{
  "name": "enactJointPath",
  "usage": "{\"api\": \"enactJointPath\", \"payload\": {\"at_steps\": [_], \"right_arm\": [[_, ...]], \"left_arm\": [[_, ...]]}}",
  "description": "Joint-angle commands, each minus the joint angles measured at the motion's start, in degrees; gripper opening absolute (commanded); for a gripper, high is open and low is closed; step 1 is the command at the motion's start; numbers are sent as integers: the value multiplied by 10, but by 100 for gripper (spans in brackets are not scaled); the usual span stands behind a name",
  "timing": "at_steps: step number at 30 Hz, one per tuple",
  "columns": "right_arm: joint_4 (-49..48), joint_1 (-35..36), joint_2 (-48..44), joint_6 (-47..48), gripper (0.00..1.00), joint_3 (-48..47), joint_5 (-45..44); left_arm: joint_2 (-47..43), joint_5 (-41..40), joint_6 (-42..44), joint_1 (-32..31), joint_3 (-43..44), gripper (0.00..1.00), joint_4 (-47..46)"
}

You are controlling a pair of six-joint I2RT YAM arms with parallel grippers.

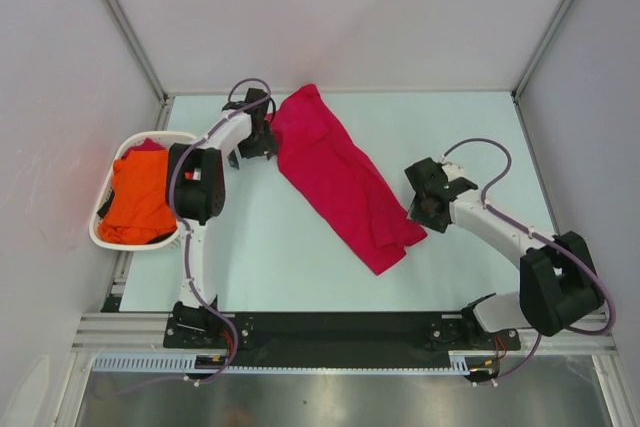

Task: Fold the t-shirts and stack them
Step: Rotate the tshirt 90 degrees

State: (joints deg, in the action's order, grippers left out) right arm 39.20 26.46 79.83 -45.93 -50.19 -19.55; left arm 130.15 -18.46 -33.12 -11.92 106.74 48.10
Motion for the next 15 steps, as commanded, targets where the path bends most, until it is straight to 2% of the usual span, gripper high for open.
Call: {"api": "enactJointPath", "payload": {"at_steps": [1, 3, 7, 11, 15], "right_arm": [[-24, 1, -56, 59, 52, -43, -57], [-48, 1, -61, 73, 50, -46, -39], [-83, 3, -50, 105, 50, -49, -1], [-99, 4, 2, 126, 50, -55, 27], [-134, 2, 42, 148, 49, -63, 57]], "left_arm": [[-110, -23, -15, -11, -84, 100, -30], [-166, -18, -18, -18, -144, 100, -53], [-242, -4, -12, -60, -209, 98, -89], [-260, 22, -9, -113, -250, 97, -104], [-240, 40, -8, -175, -267, 94, -118]]}}
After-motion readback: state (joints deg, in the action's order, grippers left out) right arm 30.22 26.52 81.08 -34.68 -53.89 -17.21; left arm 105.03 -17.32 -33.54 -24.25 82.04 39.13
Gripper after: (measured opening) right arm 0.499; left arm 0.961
